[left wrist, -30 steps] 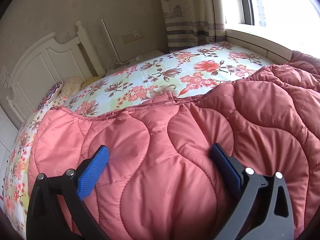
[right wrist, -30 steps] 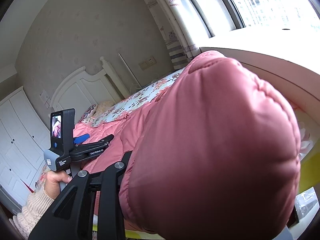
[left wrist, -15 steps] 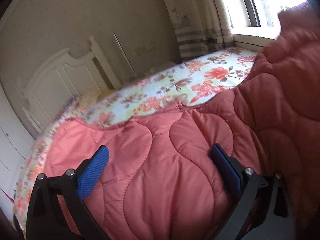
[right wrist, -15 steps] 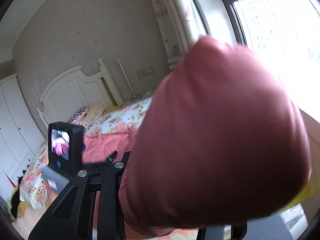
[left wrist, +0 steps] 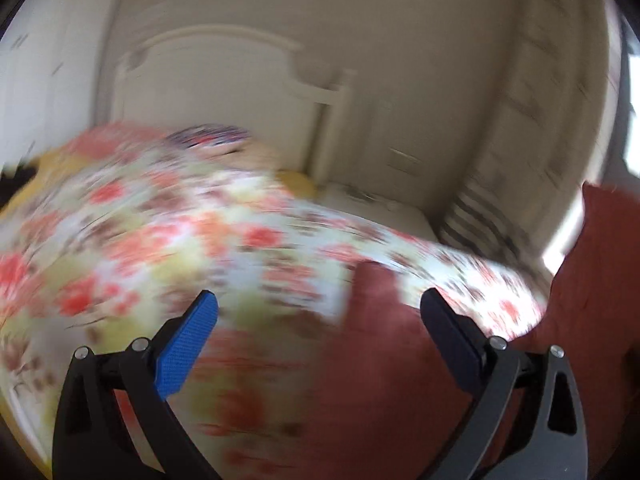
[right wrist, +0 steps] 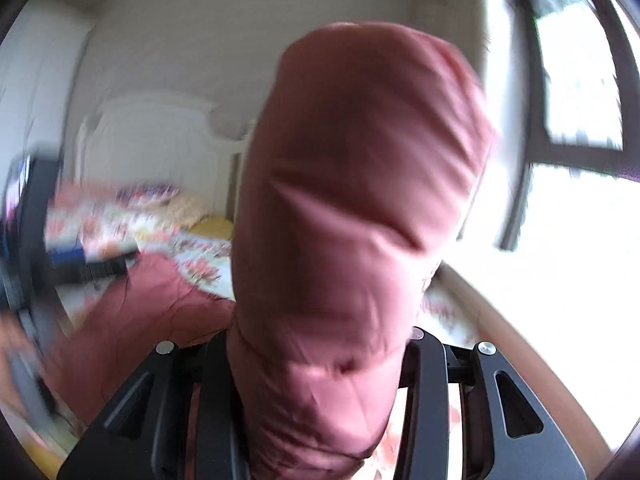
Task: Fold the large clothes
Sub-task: 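Fold the held jacket end over with the right gripper while the left gripper presses the jacket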
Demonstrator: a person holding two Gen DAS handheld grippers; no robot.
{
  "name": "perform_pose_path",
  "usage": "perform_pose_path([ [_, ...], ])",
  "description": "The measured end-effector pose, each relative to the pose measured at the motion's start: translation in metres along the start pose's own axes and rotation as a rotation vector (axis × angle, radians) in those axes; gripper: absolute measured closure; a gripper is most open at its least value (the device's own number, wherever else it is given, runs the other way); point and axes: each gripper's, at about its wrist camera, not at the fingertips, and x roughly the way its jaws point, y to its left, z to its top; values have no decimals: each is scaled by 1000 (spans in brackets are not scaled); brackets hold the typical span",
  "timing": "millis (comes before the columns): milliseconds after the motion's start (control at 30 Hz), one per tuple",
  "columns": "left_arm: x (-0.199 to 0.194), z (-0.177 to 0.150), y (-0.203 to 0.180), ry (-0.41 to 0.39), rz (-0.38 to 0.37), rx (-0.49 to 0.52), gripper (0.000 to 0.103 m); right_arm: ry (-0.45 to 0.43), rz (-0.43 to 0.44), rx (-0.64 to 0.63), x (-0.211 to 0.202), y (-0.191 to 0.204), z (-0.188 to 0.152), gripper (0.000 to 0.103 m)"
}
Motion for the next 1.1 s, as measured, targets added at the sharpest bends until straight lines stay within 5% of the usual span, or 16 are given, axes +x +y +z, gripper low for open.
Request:
perform_pose_path([
  [133,-6,1,57,22,14,-47,2,-14,5,-365,17,103,-17,64],
  [200,-5,-3,67,43,17,-35,2,46,35,-570,34,153,-47,64],
  [300,-5,-15,78,72,24,-29,2,-71,-30,-795,29,189,-92,62],
  [500,16,-32,66,174,-81,-40,2,-147,28,-574,-3,137,-70,67],
  [600,38,-42,44,251,-55,29,3,-223,54,-535,-26,120,-66,67],
  [733,56,-50,27,300,-82,59,4,-258,97,-567,-43,118,-80,67],
  [900,60,-54,36,331,-77,23,4,-182,109,-737,-47,143,-121,65],
  [1033,36,-37,51,246,77,34,4,-161,80,-823,-45,155,-140,62],
  [1100,2,-12,57,108,205,32,4,-159,87,-824,-45,153,-143,62],
])
